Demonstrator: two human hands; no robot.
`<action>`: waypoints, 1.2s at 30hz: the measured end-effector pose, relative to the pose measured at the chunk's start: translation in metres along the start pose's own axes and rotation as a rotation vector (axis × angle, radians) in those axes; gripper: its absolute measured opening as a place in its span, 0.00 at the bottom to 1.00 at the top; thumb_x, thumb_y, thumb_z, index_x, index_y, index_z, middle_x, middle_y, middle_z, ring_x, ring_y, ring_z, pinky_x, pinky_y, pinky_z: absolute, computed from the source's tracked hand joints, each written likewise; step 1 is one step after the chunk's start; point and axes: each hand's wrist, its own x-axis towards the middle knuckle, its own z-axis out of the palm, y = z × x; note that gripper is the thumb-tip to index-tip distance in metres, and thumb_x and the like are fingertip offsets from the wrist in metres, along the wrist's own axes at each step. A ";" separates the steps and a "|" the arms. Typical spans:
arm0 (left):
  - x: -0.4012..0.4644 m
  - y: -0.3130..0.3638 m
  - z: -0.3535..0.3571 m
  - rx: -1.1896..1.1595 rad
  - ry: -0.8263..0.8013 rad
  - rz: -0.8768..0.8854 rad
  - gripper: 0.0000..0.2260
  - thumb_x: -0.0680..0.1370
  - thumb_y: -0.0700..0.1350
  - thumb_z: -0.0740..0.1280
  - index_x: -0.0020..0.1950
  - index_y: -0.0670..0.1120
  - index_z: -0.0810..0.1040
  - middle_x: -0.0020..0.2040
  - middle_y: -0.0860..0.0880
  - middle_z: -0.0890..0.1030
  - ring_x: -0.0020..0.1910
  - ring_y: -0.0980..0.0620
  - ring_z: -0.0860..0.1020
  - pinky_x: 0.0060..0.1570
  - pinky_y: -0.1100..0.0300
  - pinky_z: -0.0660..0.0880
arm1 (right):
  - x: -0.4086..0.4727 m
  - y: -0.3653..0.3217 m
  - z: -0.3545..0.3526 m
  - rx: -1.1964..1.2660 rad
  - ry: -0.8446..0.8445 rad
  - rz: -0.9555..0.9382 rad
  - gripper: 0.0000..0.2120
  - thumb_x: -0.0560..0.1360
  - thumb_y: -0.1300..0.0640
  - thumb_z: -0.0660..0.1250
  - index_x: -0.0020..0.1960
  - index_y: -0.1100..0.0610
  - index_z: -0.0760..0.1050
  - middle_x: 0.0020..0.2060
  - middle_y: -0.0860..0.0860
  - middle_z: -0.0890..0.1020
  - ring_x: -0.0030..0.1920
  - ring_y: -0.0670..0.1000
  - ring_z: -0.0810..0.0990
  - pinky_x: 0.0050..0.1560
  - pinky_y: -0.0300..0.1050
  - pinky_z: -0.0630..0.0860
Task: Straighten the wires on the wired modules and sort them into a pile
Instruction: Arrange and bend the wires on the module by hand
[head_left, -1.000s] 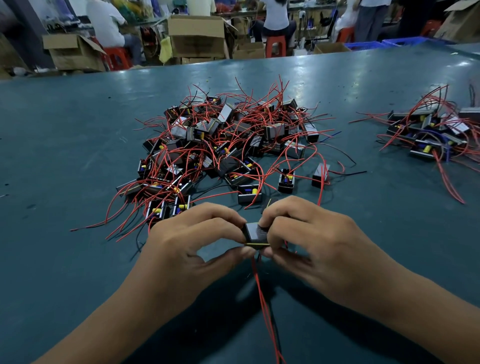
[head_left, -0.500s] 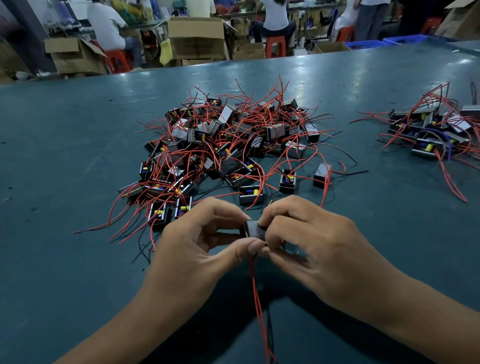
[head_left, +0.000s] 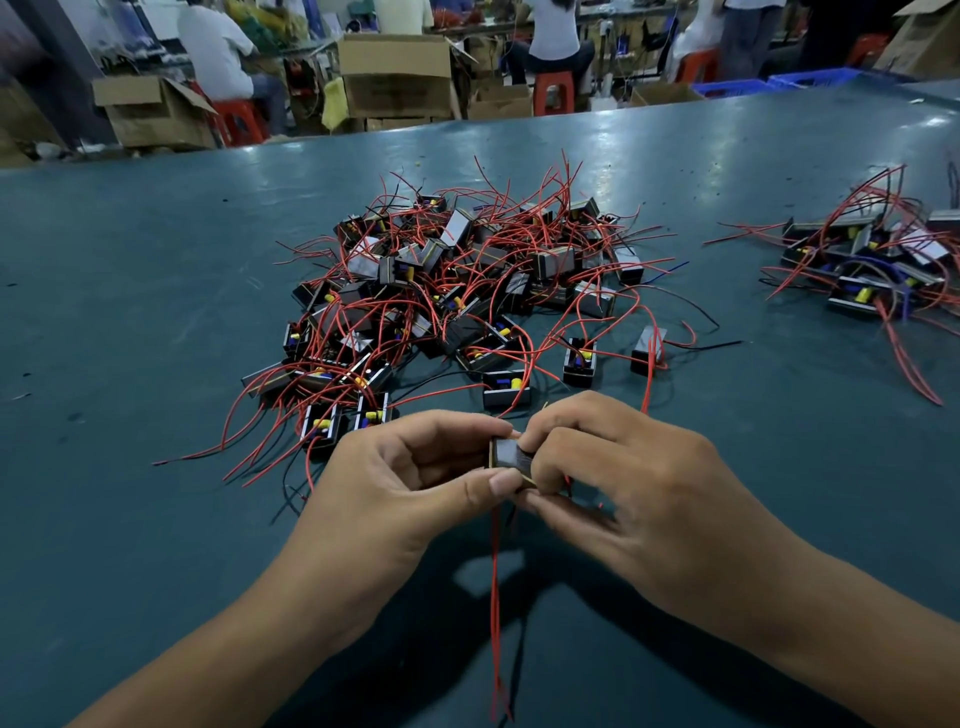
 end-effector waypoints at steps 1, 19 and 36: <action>0.000 0.000 0.000 -0.013 0.003 -0.004 0.16 0.67 0.41 0.78 0.54 0.45 0.85 0.51 0.42 0.86 0.50 0.48 0.85 0.49 0.64 0.79 | 0.000 -0.001 0.000 0.000 0.002 0.006 0.08 0.76 0.60 0.72 0.41 0.57 0.74 0.49 0.49 0.77 0.48 0.49 0.79 0.48 0.43 0.75; -0.003 0.012 -0.005 0.125 -0.030 0.152 0.13 0.71 0.36 0.73 0.56 0.40 0.82 0.52 0.44 0.86 0.52 0.49 0.84 0.50 0.65 0.78 | 0.003 0.005 -0.023 0.109 -0.061 0.123 0.03 0.77 0.55 0.69 0.44 0.51 0.76 0.47 0.43 0.77 0.49 0.47 0.78 0.51 0.39 0.73; -0.001 0.009 -0.009 0.006 -0.040 0.138 0.19 0.71 0.52 0.78 0.58 0.45 0.83 0.55 0.43 0.85 0.55 0.49 0.83 0.54 0.63 0.77 | 0.002 0.010 -0.025 0.136 -0.185 0.029 0.06 0.80 0.55 0.64 0.47 0.53 0.77 0.41 0.46 0.77 0.42 0.47 0.76 0.44 0.47 0.75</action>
